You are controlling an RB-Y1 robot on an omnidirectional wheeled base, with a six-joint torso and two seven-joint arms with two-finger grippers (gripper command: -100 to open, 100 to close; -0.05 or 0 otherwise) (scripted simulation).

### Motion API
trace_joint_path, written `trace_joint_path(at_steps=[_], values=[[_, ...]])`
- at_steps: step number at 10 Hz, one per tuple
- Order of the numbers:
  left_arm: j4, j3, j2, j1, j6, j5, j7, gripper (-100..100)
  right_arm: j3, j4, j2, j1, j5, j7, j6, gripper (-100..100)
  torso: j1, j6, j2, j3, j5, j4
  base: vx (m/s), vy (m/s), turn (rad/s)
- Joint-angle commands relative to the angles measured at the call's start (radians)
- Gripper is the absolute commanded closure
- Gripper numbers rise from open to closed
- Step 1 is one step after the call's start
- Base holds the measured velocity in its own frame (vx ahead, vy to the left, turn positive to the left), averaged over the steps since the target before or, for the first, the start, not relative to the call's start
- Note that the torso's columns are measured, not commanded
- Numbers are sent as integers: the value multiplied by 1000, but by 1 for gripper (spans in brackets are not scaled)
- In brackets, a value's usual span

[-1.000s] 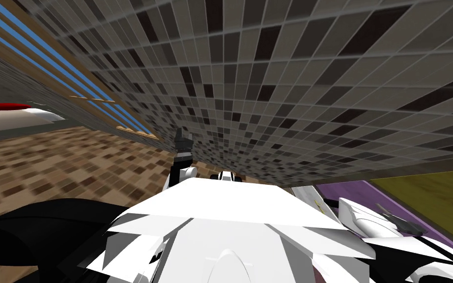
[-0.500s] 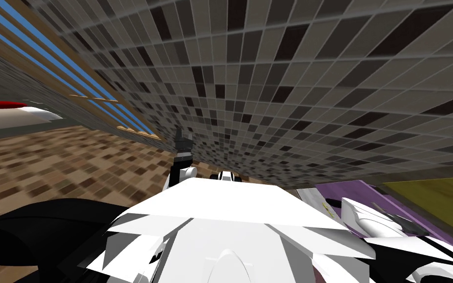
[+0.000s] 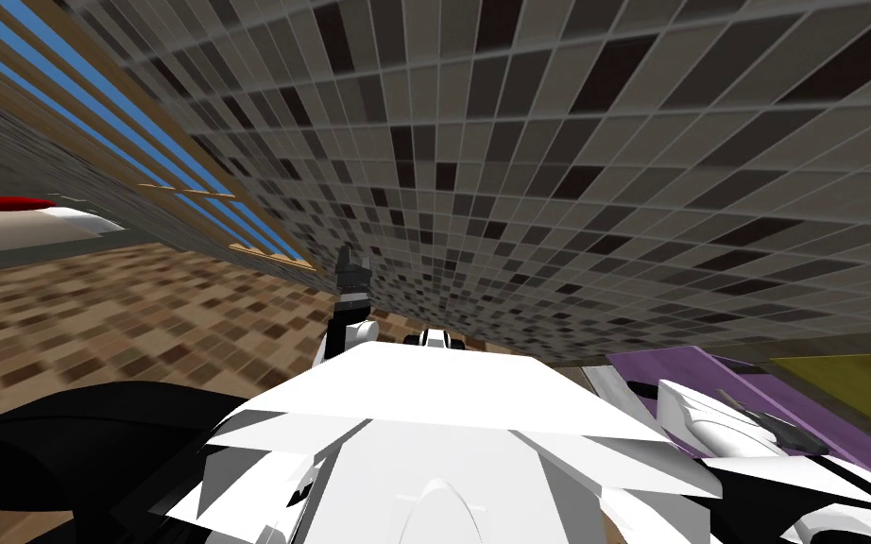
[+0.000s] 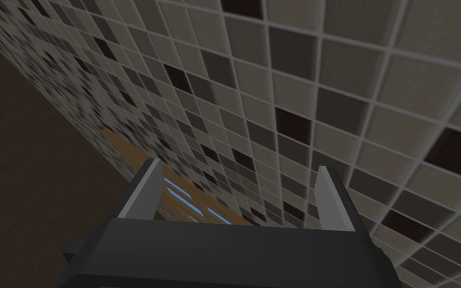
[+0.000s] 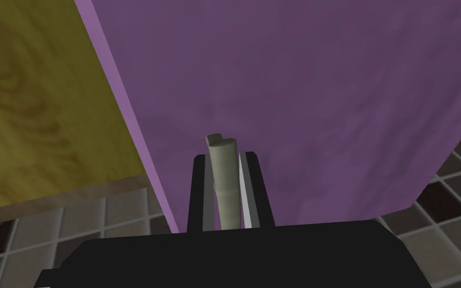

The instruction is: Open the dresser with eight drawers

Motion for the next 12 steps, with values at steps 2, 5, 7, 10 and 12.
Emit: trace_joint_path(at_steps=[2,5,7,10,12], values=[[0,0,0,0,0,0,0,0,-12,11,-51,8,-33,30,-56,-100,-5,0,-1,-2,2,0,44,29,-52],[0,0,0,0,0,0,0,0,-17,16,-76,12,-49,46,-84,-100,3,0,0,-1,5,0,36,23,-30],[0,0,0,0,0,0,0,0,-26,24,-115,18,-74,69,-126,-100,3,1,0,-1,6,0,40,40,-54],[0,0,0,0,0,0,0,0,-21,37,-102,8,-62,58,-127,0,4,0,1,-1,7,1,6,7,-5],[0,0,0,0,0,0,0,0,-20,37,-101,8,-62,58,-128,0,4,0,1,-2,7,0,0,0,0]])
